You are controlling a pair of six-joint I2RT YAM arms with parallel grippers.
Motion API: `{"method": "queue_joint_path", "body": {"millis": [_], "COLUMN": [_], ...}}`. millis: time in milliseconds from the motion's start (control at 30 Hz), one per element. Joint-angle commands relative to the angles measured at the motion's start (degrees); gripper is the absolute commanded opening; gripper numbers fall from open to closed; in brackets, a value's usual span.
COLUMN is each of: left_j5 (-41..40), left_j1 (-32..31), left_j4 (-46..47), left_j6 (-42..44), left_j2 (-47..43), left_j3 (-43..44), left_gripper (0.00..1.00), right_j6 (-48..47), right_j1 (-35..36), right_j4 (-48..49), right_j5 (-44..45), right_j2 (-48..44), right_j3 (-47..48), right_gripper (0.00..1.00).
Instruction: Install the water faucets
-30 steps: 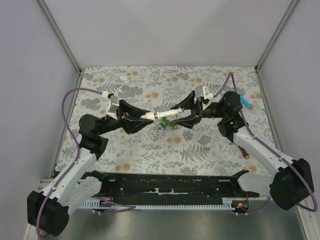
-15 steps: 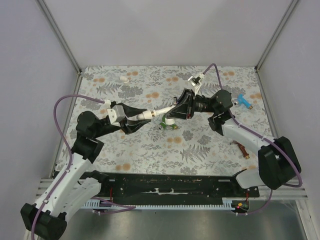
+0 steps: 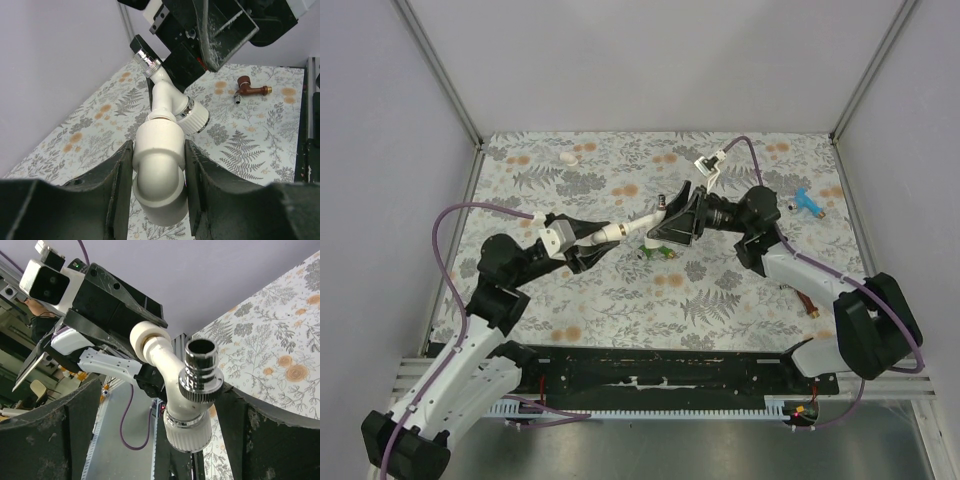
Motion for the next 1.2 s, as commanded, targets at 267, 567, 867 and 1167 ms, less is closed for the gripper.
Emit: {"method": "queue_joint_path", "body": {"millis": [267, 567, 867, 1167], "left_j5": [-6.48, -10.86, -11.24, -0.07], "left_j1": [-0.14, -0.14, -0.84, -3.65], "left_j4": [15.16, 2.79, -8.22, -10.16], "left_j6": [-8.65, 1.70, 11.57, 9.82], "left_j2": [-1.80, -1.97, -2.68, -1.18], "left_j3": [-2.60, -0.14, 2.24, 4.08], "left_gripper": [0.02, 0.02, 0.02, 0.02], "right_j6": [6.45, 6.72, 7.78, 2.68], "right_j1": [2.60, 3.04, 3.04, -0.11], "right_j4": [15.79, 9.83, 6.39, 2.52], "right_j5": [0.89, 0.01, -0.26, 3.43], "right_j2": [3.89, -1.20, -2.70, 0.72], "right_j3": [-4.66, -3.87, -1.32, 2.89], "right_gripper": [0.98, 0.98, 0.98, 0.98]}}
